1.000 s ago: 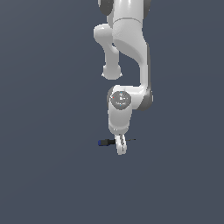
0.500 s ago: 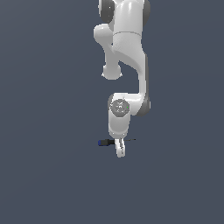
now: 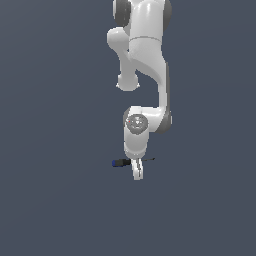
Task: Pick up the object and move it to a goal position.
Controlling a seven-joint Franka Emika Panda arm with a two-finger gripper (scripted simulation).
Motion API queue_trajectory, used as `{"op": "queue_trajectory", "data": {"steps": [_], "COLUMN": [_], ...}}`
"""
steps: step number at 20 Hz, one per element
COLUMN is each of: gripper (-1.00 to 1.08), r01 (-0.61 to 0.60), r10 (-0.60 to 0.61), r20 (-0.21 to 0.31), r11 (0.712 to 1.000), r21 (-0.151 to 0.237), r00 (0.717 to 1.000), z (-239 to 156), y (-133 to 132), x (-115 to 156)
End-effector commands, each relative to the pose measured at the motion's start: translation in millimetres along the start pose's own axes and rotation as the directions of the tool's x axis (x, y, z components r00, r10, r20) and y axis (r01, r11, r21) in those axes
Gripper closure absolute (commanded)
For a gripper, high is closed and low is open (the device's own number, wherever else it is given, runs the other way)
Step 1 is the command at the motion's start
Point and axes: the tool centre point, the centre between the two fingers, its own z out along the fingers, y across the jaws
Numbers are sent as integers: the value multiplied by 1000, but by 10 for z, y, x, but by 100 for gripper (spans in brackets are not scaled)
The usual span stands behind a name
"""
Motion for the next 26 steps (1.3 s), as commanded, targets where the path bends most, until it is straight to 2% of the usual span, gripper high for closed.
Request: {"op": "queue_trajectory", "data": {"steps": [1,13,26], "gripper": [108,108,108], "r01": [0,0,-1], "r10": [0,0,1], "r20": [0,1,3], "r11": [1000,1000,1000], "r21": [0,0,0], "r00": [1000,1000,1000], "z": [0,-243,-1155], "y": [-1,121,563], "x": [-1,-29,-132]}}
